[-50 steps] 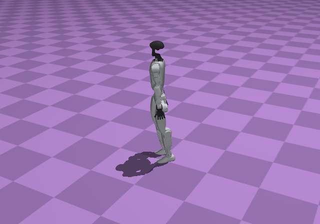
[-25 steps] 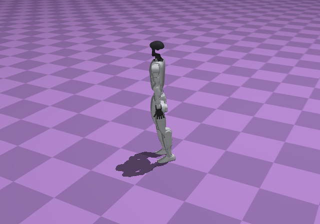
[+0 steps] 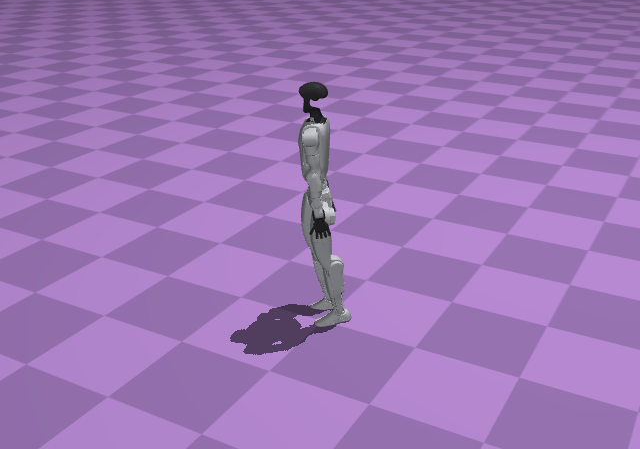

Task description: In place motions

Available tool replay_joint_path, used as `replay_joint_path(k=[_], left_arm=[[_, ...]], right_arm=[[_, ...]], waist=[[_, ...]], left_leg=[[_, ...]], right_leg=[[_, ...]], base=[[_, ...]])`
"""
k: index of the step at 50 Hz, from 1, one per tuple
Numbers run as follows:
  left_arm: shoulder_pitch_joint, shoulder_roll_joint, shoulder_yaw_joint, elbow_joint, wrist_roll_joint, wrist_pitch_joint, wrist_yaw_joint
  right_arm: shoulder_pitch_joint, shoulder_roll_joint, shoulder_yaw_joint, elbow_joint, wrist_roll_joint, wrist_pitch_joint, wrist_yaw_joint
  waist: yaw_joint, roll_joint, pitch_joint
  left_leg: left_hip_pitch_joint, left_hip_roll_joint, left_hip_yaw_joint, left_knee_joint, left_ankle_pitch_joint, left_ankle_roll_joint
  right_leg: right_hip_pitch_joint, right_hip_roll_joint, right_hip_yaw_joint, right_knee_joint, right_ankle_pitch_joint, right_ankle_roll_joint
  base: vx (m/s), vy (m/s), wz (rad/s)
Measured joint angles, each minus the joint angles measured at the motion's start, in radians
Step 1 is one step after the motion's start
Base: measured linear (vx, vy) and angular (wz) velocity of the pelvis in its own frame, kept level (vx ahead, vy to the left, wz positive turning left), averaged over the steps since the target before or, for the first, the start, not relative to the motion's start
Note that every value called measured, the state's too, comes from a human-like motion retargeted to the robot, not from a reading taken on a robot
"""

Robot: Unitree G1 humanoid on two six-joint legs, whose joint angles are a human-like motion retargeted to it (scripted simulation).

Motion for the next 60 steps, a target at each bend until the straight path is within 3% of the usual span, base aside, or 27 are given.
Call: replay_joint_path(k=[25,40,45,48,51,55,60], left_arm=[[-0.007,0.0,0.0,-0.003,-0.006,0.002,0.005],[0.038,0.019,-0.001,-0.033,0.008,0.015,0.094],[0.071,0.015,-0.012,-0.043,0.017,0.006,0.135],[0.09,0.007,-0.006,-0.041,0.023,-0.001,0.129],[0.099,0.007,0.0,-0.029,0.011,-0.015,0.108],[0.106,0.004,0.016,0.007,-0.003,-0.017,0.067],[0.135,-0.01,0.018,0.037,-0.015,-0.039,0.062]], right_arm=[[-0.005,0.007,0.019,-0.017,-0.014,-0.002,0.002],[-0.043,-0.011,0.066,0.125,0.044,-0.017,-0.078],[-0.098,-0.002,0.126,0.131,0.072,-0.014,-0.085],[-0.161,0.024,0.148,0.124,0.1,-0.03,-0.079],[-0.219,0.054,0.146,0.08,0.135,-0.054,-0.066],[-0.3,0.079,0.144,0.02,0.17,-0.074,-0.033],[-0.363,0.116,0.136,-0.036,0.18,-0.082,-0.026]], waist=[[-0.045,0.01,0.006],[-0.023,0.011,0.02],[-0.01,-0.001,0.054],[-0.011,-0.031,0.068],[0.024,-0.08,0.099],[0.088,-0.121,0.146],[0.137,-0.125,0.162]], left_leg=[[0.015,0.001,-0.033,-0.01,-0.006,-0.01],[0.007,0.065,0.008,0.076,-0.064,-0.048],[-0.065,0.095,0.025,0.254,-0.044,-0.037],[-0.172,0.1,0.026,0.462,0.116,-0.008],[-0.313,0.109,0.081,0.715,0.258,0.108],[-0.47,0.159,0.172,1.026,0.158,0.186],[-0.655,0.116,0.144,1.242,0.114,0.158]], right_leg=[[0.0,0.016,-0.019,-0.007,0.008,-0.015],[0.005,0.049,0.029,0.011,0.0,-0.035],[0.018,0.04,0.05,0.032,-0.01,-0.039],[0.019,0.0,0.047,0.043,-0.012,-0.037],[0.023,-0.038,0.05,0.06,-0.016,-0.039],[0.046,-0.052,0.018,0.064,-0.012,-0.067],[0.045,-0.052,0.014,0.075,-0.015,-0.09]], base=[[0.0,0.0,0.0],[-0.07,0.07,-0.17],[-0.14,0.13,-0.06],[-0.18,0.13,0.19],[-0.23,0.09,0.08],[-0.11,0.07,-0.1],[-0.06,0.08,-0.12]])
